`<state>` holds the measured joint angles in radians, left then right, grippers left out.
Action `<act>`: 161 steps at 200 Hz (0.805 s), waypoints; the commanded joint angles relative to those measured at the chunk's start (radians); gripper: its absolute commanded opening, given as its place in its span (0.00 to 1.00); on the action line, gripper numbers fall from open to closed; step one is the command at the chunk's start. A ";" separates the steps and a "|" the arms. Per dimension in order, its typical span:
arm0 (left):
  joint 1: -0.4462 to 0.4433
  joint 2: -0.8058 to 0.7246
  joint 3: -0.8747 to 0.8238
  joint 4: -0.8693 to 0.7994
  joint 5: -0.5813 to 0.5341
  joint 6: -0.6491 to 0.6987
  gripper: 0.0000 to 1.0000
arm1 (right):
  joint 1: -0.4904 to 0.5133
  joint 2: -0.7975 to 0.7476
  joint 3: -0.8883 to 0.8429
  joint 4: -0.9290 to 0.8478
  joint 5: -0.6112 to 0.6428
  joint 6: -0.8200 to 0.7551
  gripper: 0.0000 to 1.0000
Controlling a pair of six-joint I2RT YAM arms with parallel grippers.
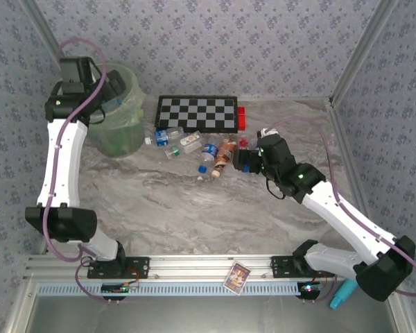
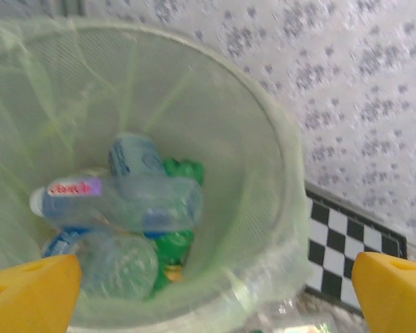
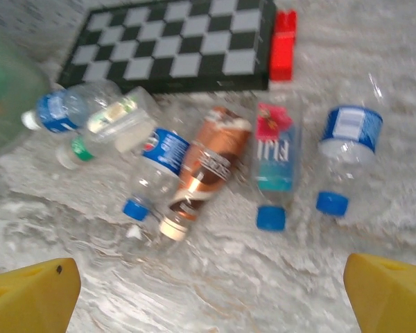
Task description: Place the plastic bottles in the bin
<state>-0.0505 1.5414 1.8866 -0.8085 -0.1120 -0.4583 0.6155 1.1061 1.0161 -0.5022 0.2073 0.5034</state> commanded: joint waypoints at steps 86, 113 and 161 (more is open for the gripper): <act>-0.204 -0.238 -0.293 0.024 0.171 -0.067 1.00 | -0.194 0.208 -0.132 0.149 -0.241 0.134 0.58; -0.239 -0.264 -0.302 0.013 0.177 -0.068 1.00 | -0.206 0.297 -0.123 0.172 -0.241 0.097 0.52; -0.243 -0.310 -0.297 -0.010 0.167 -0.068 1.00 | -0.244 0.439 -0.109 0.284 -0.296 0.089 0.52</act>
<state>-0.2893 1.2835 1.5768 -0.8124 0.0486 -0.5182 0.3889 1.4971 0.8852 -0.3000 -0.0456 0.6102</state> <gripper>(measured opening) 0.997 0.514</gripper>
